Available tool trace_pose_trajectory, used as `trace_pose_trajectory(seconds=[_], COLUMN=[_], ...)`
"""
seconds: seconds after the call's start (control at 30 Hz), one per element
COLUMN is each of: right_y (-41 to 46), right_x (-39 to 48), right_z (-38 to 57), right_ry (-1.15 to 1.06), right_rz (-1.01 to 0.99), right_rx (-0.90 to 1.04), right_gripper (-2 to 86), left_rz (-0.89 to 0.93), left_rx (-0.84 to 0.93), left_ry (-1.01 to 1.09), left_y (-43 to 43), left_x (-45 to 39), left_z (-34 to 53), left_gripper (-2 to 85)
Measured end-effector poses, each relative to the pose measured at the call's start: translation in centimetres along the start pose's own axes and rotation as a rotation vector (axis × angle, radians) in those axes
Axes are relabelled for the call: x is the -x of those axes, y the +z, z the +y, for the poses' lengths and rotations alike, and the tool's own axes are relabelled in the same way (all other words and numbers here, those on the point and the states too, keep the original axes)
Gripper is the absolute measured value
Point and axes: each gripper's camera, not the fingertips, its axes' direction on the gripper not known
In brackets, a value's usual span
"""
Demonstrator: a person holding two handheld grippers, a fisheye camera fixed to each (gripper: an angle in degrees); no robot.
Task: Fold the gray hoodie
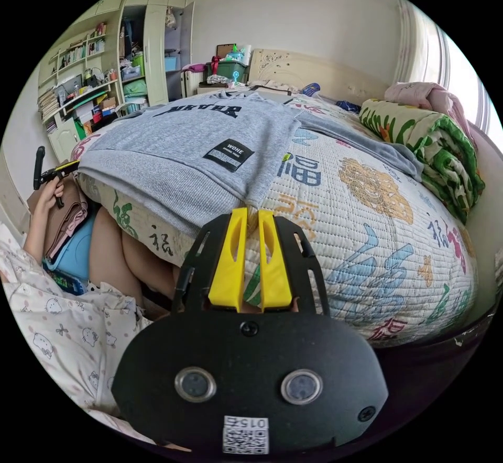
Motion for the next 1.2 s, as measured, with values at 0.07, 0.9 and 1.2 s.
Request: trace_pose_trajectory(seconds=[0.07,0.9,1.2], right_y=[1.2,8.8,6.1], right_x=[0.0,2.8,7.3], right_z=[0.5,6.6,6.8], right_ry=[0.004,0.065,-0.040], right_rz=[0.004,-0.015,0.079], right_rx=[-0.008,-0.084,-0.046], right_gripper=[4.7,4.8,4.3], left_rz=[-0.004,-0.033,-0.076], left_rx=[-0.003,-0.016,0.019], left_ry=[-0.001,0.001,0.110], left_y=[2.0,25.9,30.8], left_x=[0.5,22.5,35.6], left_z=[3.8,57.0,72.0], left_gripper=[1.8,3.4,1.9])
